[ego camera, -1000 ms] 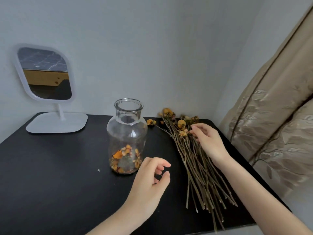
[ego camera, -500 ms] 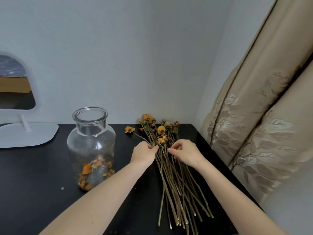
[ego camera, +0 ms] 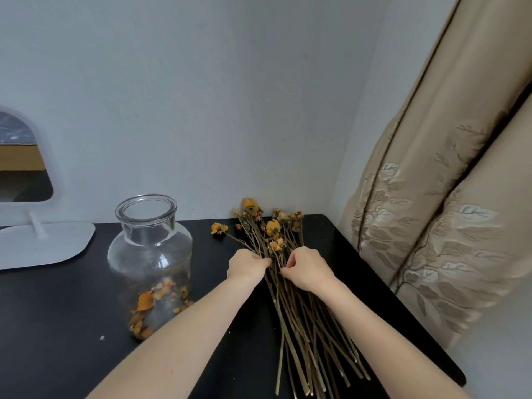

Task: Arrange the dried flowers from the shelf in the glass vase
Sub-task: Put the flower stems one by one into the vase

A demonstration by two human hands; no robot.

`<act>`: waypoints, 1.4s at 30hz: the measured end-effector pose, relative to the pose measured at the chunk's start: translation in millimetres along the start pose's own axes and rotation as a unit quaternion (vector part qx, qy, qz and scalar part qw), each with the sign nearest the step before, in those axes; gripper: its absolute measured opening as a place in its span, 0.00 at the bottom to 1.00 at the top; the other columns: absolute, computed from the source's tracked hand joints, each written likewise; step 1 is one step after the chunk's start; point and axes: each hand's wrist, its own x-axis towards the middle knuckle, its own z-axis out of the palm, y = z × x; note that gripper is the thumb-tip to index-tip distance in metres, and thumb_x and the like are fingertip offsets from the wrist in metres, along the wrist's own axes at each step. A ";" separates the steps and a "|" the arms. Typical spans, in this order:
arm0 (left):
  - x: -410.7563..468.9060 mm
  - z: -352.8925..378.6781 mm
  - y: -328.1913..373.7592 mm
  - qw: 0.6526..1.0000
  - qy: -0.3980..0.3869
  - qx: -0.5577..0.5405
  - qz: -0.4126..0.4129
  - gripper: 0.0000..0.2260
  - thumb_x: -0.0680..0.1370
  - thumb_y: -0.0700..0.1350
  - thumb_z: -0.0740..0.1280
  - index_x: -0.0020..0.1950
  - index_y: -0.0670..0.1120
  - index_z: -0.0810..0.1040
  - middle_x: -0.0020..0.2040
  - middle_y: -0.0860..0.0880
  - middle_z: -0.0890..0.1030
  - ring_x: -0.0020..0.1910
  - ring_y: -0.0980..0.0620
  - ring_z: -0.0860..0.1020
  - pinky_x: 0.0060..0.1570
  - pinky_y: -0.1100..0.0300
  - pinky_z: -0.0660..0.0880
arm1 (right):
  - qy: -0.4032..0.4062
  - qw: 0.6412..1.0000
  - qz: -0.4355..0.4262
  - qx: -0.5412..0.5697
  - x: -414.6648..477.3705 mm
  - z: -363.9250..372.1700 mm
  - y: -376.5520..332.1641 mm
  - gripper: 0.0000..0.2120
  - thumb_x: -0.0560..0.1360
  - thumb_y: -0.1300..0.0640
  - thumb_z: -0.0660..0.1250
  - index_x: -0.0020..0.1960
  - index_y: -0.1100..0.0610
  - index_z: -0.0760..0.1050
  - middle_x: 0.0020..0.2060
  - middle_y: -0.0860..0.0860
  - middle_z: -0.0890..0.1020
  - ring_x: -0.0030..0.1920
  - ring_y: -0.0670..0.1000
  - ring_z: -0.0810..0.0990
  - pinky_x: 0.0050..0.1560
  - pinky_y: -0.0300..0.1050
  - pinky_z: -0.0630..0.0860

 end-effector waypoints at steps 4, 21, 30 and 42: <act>-5.5 -2.1 9.8 0.997 0.009 -0.052 0.048 0.07 0.76 0.45 0.68 0.43 0.44 0.81 0.41 0.53 0.74 0.37 0.56 0.71 0.40 0.62 0.70 | 0.017 1.000 -0.005 0.007 -1.3 -5.2 2.4 0.06 0.74 0.53 0.67 0.41 0.55 0.77 0.35 0.48 0.78 0.38 0.48 0.79 0.41 0.44 0.78; -23.0 -40.0 55.1 0.980 0.038 -0.017 0.193 0.11 0.79 0.47 0.62 0.47 0.42 0.80 0.42 0.49 0.77 0.44 0.53 0.73 0.46 0.60 0.66 | 0.002 0.948 0.022 0.318 -10.3 -34.7 13.7 0.07 0.76 0.58 0.66 0.40 0.55 0.80 0.24 0.43 0.74 0.30 0.41 0.67 0.32 0.36 0.62; -20.2 -48.4 40.3 0.987 0.028 -0.001 0.158 0.09 0.78 0.46 0.63 0.41 0.44 0.73 0.34 0.51 0.69 0.31 0.59 0.65 0.43 0.58 0.66 | 0.036 0.986 0.015 0.161 -12.0 -33.9 10.8 0.11 0.75 0.57 0.67 0.34 0.56 0.75 0.33 0.48 0.76 0.37 0.43 0.74 0.44 0.40 0.70; -23.0 -61.1 50.7 0.985 0.044 -0.008 0.168 0.08 0.78 0.46 0.63 0.45 0.44 0.78 0.42 0.50 0.76 0.46 0.51 0.72 0.47 0.58 0.66 | 0.172 0.982 0.013 0.080 -12.0 -19.9 15.4 0.05 0.75 0.52 0.66 0.45 0.54 0.74 0.36 0.47 0.77 0.39 0.48 0.77 0.38 0.43 0.74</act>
